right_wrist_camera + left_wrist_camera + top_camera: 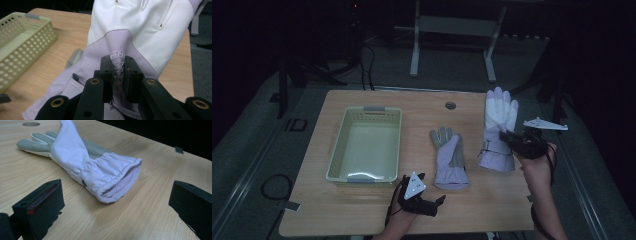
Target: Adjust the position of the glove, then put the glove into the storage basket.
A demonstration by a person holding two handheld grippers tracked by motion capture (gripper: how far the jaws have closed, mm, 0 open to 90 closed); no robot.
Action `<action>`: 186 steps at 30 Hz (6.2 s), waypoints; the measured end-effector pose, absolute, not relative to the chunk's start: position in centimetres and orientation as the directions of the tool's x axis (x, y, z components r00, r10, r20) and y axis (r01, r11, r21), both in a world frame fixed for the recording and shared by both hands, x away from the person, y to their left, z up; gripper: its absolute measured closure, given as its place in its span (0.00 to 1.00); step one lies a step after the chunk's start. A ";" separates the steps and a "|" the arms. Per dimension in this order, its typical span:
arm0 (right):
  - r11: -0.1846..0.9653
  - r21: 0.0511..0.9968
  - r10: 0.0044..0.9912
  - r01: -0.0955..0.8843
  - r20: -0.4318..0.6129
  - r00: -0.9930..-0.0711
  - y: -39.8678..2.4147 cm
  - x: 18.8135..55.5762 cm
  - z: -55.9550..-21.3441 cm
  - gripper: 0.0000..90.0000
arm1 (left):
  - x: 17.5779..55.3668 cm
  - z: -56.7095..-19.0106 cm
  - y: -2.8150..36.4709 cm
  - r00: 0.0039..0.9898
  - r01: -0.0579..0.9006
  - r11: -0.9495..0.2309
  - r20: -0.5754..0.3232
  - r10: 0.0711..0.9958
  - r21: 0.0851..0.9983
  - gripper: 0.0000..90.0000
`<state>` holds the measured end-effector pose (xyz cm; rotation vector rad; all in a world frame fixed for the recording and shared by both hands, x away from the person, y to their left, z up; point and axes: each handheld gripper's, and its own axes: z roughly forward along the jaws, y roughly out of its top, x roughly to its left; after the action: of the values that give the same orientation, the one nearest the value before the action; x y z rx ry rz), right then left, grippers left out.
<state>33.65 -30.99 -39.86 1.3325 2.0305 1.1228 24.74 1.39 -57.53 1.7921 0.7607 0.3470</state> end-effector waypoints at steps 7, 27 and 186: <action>0.182 0.815 0.884 0.550 0.109 -0.455 -27.0 33.3 -40.1 0.88 | 24.7 -57.5 1.4 0.749 0.326 -0.194 -0.128 0.650 0.925 0.00; 0.240 0.708 0.860 0.664 0.163 -0.483 -20.5 34.1 -46.5 0.88 | 24.7 -57.5 1.4 0.748 0.328 -0.194 -0.129 0.651 0.924 0.00; 0.320 0.815 0.599 0.484 0.222 -0.770 -16.0 38.3 -42.7 0.90 | 36.8 -42.5 10.2 0.654 0.649 -0.229 -0.377 0.656 0.726 0.81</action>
<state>38.30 -15.98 -42.68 1.0108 2.4523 1.4461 36.83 10.15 -42.45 1.9292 1.0238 0.0095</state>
